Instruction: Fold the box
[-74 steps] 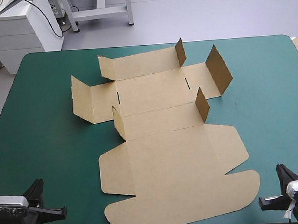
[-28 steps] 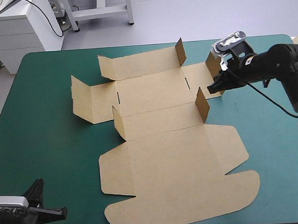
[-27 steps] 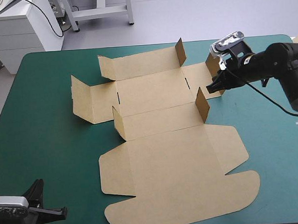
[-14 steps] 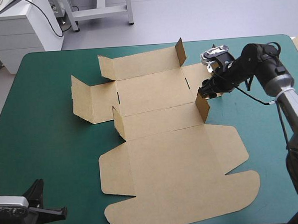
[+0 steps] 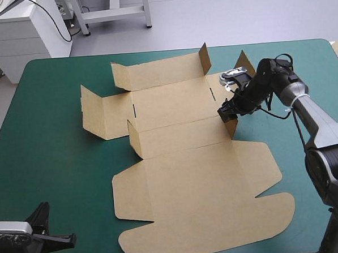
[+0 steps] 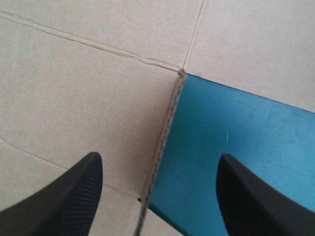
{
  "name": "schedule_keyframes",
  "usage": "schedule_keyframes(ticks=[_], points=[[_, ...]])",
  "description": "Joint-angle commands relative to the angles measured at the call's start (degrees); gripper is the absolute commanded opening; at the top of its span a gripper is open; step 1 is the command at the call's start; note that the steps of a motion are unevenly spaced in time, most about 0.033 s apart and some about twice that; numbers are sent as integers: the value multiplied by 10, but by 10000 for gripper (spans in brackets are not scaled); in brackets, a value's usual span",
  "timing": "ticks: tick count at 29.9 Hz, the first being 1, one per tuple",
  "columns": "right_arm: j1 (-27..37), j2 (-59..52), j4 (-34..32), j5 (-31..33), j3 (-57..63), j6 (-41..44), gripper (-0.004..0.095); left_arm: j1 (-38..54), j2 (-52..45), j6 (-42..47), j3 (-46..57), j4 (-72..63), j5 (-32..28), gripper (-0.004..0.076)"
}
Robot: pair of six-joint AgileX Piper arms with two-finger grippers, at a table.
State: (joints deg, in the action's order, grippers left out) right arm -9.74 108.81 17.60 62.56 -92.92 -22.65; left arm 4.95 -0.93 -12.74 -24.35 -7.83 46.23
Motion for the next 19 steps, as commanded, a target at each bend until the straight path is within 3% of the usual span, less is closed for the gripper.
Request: schedule_keyframes(ticks=[1, 3, 5, 10, 15, 19], points=[[-13, -22, 7, -15, -17, 3, 592, -4, -4, 3, -12, -9, -43, -8], [-18, -20, 7, -17, -17, 9, 535, -4, -4, 3, -12, -9, -43, -8], [-22, -19, -4, -19, -17, 24, 418, -4, -4, 3, -12, -9, -43, -8], [-24, -19, -36, -9, -17, 31, -23, -4, -4, 3, -12, -9, -43, -8], [-24, -19, -69, -1, -17, 15, -21, -4, -4, 5, -12, -8, -43, -8], [-25, -19, -78, 2, -39, -46, -20, -4, -4, 5, -12, -8, -43, -8]])
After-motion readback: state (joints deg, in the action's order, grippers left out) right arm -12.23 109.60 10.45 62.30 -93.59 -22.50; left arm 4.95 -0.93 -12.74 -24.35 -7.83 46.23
